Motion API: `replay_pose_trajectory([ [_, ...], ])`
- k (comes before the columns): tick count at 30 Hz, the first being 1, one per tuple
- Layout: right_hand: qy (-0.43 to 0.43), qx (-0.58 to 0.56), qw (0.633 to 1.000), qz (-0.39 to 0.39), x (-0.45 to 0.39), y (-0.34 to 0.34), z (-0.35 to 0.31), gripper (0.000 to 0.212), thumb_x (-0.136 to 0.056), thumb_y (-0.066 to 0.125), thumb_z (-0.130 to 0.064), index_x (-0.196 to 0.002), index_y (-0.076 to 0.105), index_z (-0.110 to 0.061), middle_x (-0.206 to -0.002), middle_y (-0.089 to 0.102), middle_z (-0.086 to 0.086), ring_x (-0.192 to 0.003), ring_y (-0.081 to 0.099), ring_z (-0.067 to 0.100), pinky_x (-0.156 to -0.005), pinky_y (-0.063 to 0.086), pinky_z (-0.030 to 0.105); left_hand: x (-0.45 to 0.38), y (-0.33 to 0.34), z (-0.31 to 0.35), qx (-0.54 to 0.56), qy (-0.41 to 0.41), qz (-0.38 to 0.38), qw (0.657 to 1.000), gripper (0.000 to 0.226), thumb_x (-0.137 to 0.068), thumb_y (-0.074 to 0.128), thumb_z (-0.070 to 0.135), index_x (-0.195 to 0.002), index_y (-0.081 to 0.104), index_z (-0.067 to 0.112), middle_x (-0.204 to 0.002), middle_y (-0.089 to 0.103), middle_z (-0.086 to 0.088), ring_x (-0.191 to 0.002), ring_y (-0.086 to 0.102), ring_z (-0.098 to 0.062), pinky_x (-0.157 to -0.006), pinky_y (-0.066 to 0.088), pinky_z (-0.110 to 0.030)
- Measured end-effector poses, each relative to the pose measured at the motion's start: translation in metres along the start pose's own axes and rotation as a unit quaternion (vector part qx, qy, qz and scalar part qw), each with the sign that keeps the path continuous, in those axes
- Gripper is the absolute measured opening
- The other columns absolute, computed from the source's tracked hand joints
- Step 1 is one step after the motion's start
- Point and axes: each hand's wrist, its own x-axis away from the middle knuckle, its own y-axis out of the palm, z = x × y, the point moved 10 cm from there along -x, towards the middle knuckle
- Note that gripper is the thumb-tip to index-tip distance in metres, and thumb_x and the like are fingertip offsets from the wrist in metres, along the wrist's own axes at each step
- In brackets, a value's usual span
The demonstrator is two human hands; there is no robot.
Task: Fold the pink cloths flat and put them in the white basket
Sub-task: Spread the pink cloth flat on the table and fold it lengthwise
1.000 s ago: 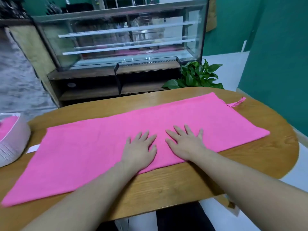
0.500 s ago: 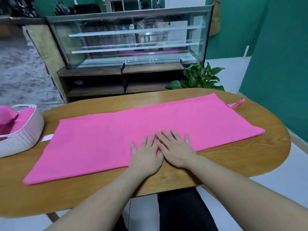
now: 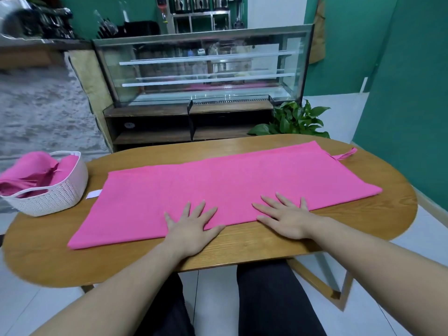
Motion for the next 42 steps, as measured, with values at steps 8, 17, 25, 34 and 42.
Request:
replay_pose_trajectory([
  [8, -0.138, 0.023, 0.986, 0.089, 0.013, -0.024, -0.040, 0.058, -0.094, 0.044, -0.030, -0.150, 0.034, -0.039, -0.156, 0.036, -0.011, -0.143, 0.032, 0.014, -0.118, 0.027, 0.043, 0.021, -0.038, -0.017, -0.046, 0.086, 0.114, 0.989, 0.044, -0.091, 0.046, 0.031, -0.134, 0.047, 0.040, -0.132, 0.052, 0.017, -0.117, 0.056, -0.015, -0.084, 0.051, -0.034],
  [17, -0.153, 0.029, 0.980, 0.126, -0.011, -0.029, -0.100, 0.062, -0.091, 0.051, -0.036, -0.150, 0.033, -0.039, -0.155, 0.037, -0.009, -0.141, 0.034, 0.017, -0.114, 0.031, 0.043, 0.019, -0.029, -0.028, -0.025, 0.052, 0.151, 0.987, 0.043, -0.101, 0.044, 0.036, -0.145, 0.044, 0.039, -0.150, 0.046, 0.013, -0.140, 0.040, -0.011, -0.109, 0.039, -0.032],
  [25, -0.014, 0.034, 0.992, 0.118, -0.026, -0.021, -0.071, 0.073, -0.091, 0.046, -0.014, -0.154, 0.021, -0.041, -0.163, 0.021, -0.007, -0.148, 0.022, 0.025, -0.118, 0.024, 0.047, 0.029, -0.030, -0.026, -0.054, 0.063, 0.152, 0.985, 0.042, -0.101, 0.042, 0.037, -0.142, 0.047, 0.039, -0.146, 0.050, 0.012, -0.135, 0.047, -0.014, -0.101, 0.044, -0.035],
  [34, -0.007, 0.021, 0.996, 0.082, -0.010, -0.019, -0.062, 0.075, -0.088, 0.038, -0.007, -0.155, 0.023, -0.036, -0.162, 0.026, -0.003, -0.146, 0.029, 0.025, -0.117, 0.030, 0.041, 0.034, -0.038, -0.033, -0.051, 0.019, 0.134, 0.989, 0.053, -0.093, 0.043, 0.020, -0.143, 0.044, 0.037, -0.144, 0.051, 0.014, -0.130, 0.048, -0.016, -0.096, 0.046, -0.034],
  [42, -0.017, 0.071, 0.991, 0.115, 0.006, -0.040, -0.077, 0.057, -0.090, 0.045, -0.022, -0.144, 0.044, -0.041, -0.136, 0.059, -0.003, -0.124, 0.055, 0.025, -0.098, 0.048, 0.034, 0.040, -0.064, -0.030, -0.050, -0.015, 0.140, 0.989, 0.042, -0.091, 0.041, 0.021, -0.130, 0.054, 0.032, -0.123, 0.067, 0.002, -0.114, 0.061, -0.028, -0.085, 0.047, -0.036],
])
